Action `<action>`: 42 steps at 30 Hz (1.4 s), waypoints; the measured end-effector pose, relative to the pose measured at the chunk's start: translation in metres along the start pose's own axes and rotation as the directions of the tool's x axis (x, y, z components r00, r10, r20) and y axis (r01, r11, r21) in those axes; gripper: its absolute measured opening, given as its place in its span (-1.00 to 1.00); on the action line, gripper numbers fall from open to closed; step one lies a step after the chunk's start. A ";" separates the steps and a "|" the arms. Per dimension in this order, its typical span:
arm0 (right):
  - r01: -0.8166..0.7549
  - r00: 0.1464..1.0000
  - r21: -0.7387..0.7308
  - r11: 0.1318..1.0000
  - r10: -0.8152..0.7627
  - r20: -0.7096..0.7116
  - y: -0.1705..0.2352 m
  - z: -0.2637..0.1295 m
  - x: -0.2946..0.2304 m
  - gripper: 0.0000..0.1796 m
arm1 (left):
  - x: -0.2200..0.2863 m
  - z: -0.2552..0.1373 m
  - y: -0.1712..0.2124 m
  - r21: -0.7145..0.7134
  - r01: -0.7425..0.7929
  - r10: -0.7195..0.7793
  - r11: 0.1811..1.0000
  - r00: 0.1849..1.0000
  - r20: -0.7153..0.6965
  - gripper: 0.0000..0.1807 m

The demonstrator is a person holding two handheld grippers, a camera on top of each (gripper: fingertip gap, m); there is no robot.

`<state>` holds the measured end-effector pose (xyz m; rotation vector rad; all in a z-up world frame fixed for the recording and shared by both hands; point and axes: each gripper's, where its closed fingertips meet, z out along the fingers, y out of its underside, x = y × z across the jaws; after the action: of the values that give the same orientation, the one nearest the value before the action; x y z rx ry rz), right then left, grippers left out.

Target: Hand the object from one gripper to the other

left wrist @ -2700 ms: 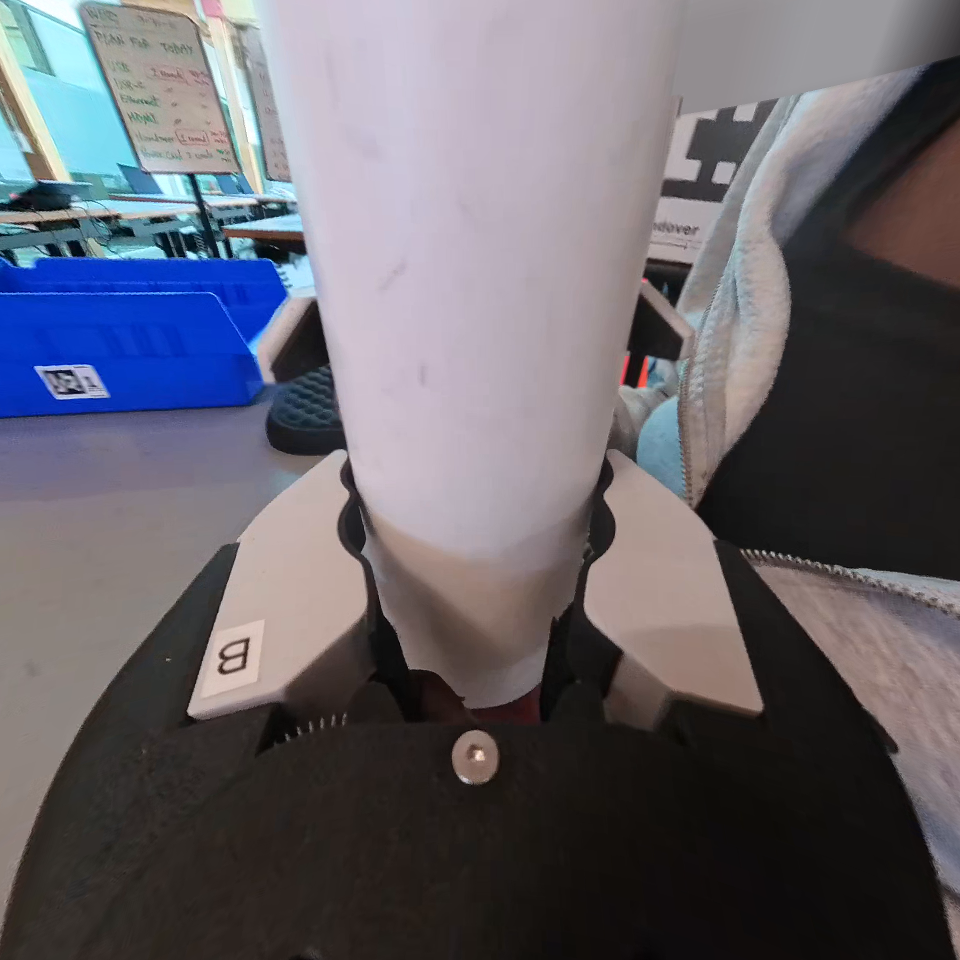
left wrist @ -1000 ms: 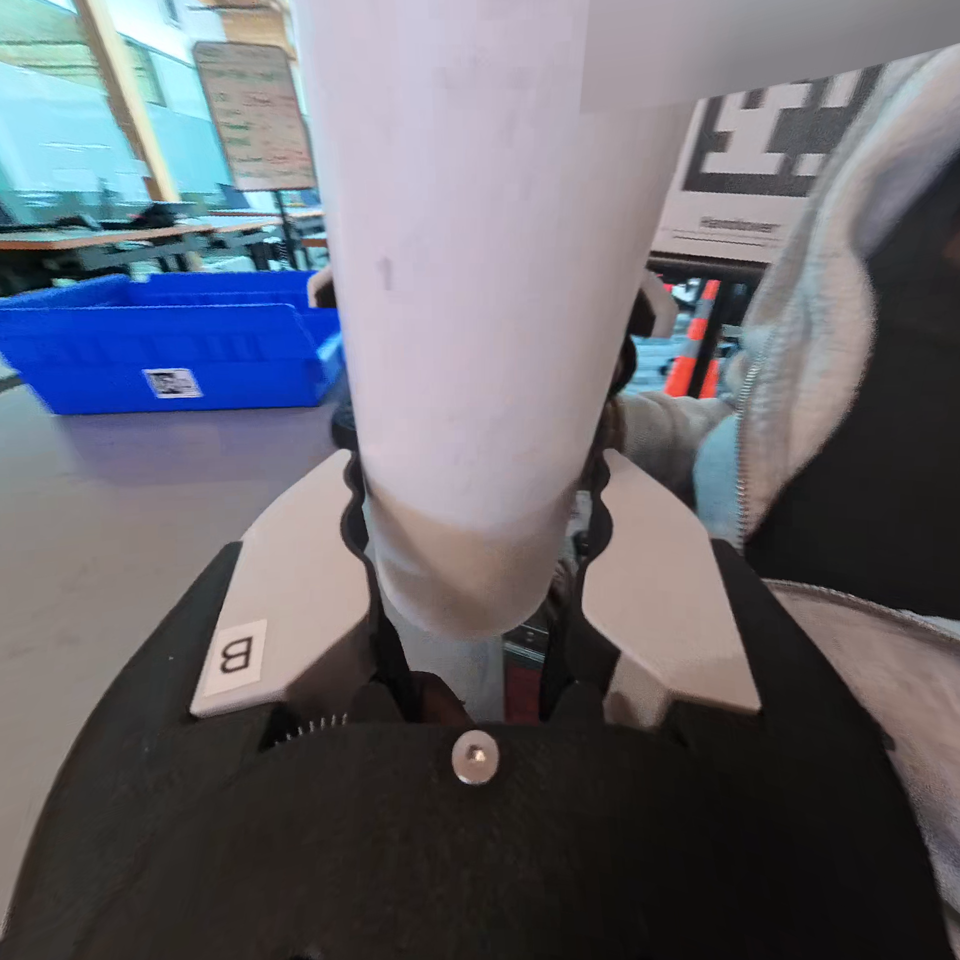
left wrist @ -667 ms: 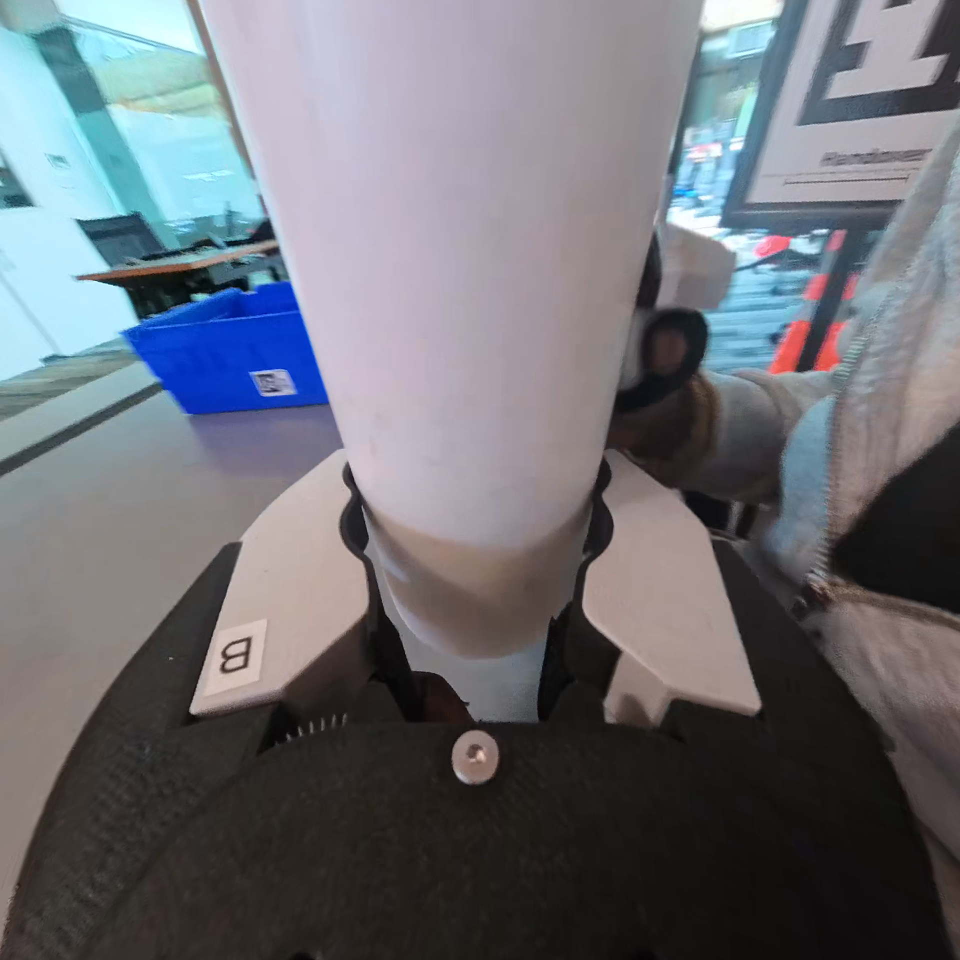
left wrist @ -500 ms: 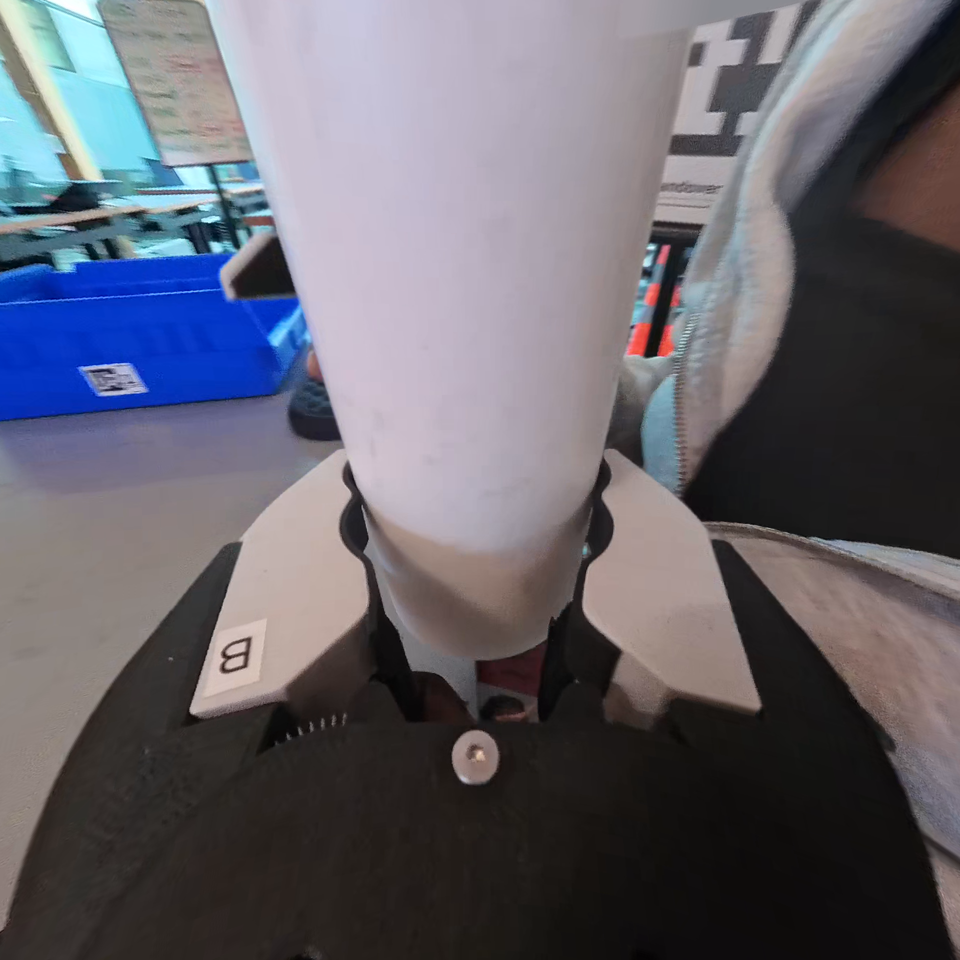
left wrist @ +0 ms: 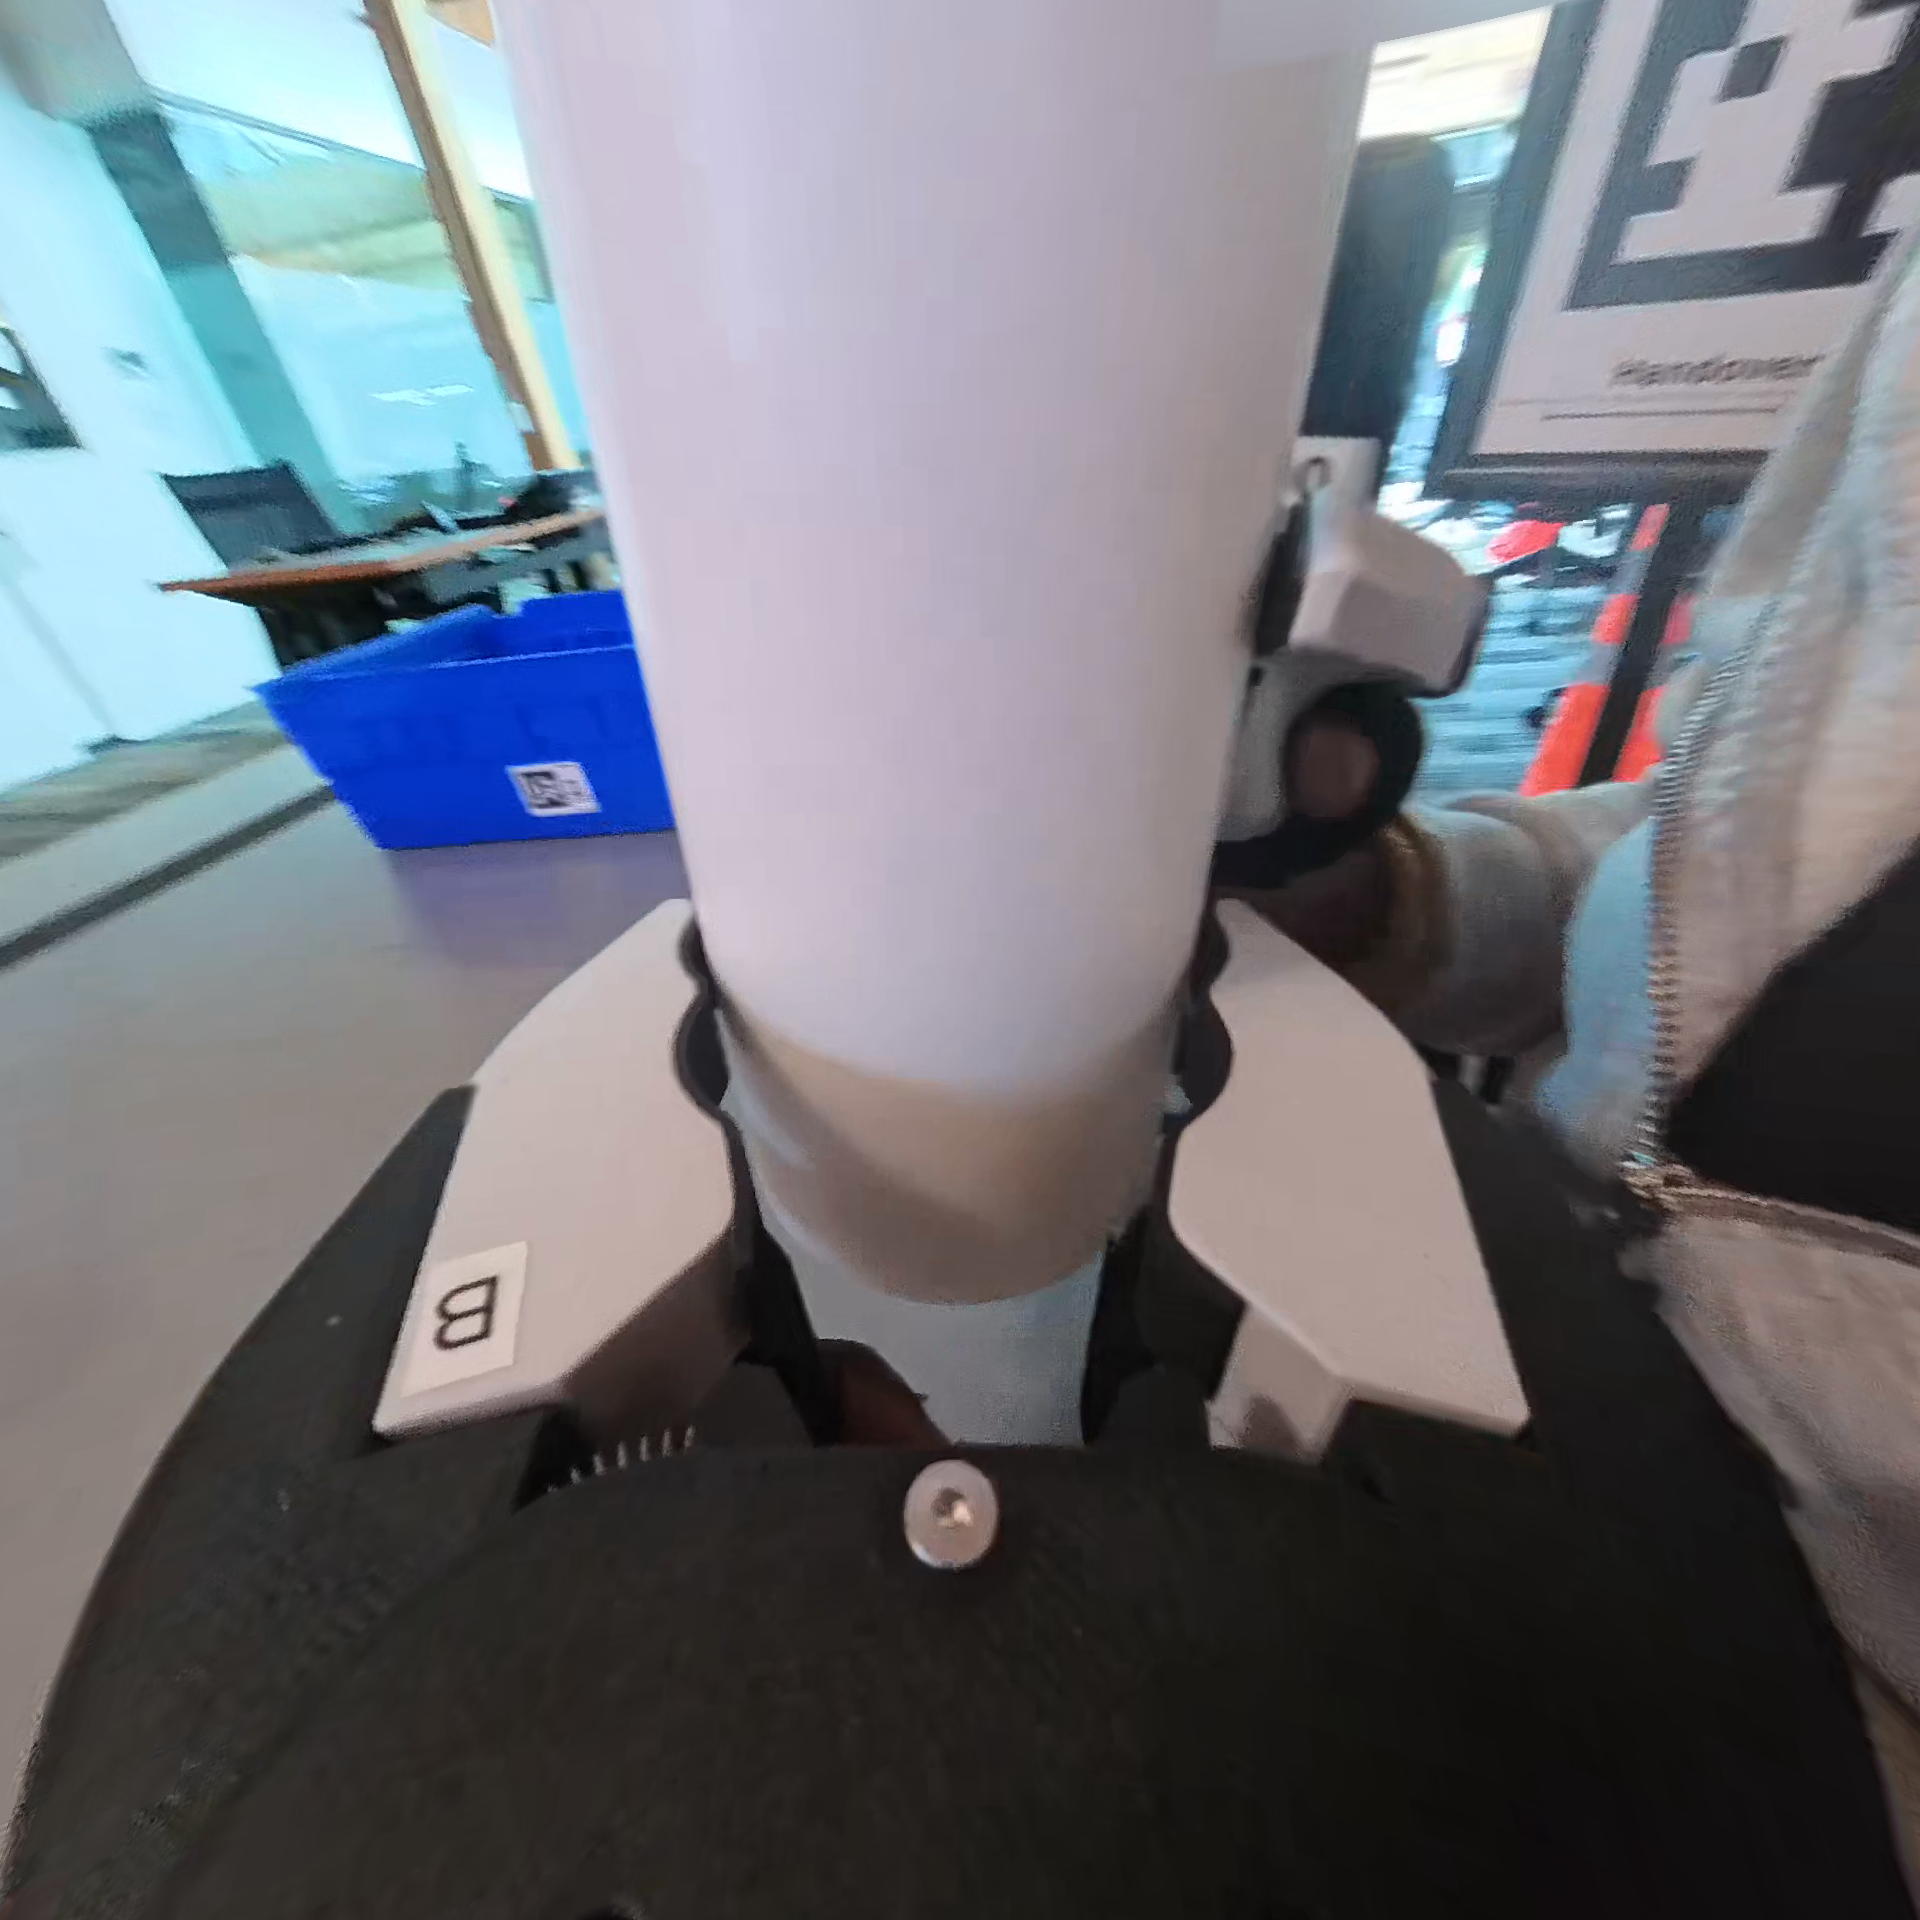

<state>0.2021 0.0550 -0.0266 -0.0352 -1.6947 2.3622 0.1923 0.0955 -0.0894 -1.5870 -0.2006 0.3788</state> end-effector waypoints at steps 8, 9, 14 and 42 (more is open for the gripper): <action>-0.226 0.939 -0.050 0.973 0.231 0.254 -0.005 -0.009 -0.018 0.08 | 0.024 -0.017 -0.001 -0.007 0.058 -0.058 0.998 0.976 -0.210 -0.05; -0.275 0.912 -0.081 0.958 0.286 0.293 -0.003 -0.011 -0.021 0.10 | 0.030 -0.018 -0.001 -0.004 0.080 -0.078 0.997 0.965 -0.252 -0.05; -0.231 0.881 -0.182 0.956 0.285 0.377 0.018 -0.011 -0.043 -0.04 | 0.047 -0.016 0.008 -0.066 0.107 -0.124 0.992 0.925 -0.358 -0.05; -0.194 0.894 -0.075 0.978 0.207 0.397 0.003 -0.013 -0.043 0.05 | 0.047 -0.011 -0.005 -0.005 0.145 -0.137 0.989 0.923 -0.360 -0.05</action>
<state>0.2451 0.0576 -0.0389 0.3084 -1.9980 2.6325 0.2401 0.1022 -0.0899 -1.5798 -0.0275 -0.0259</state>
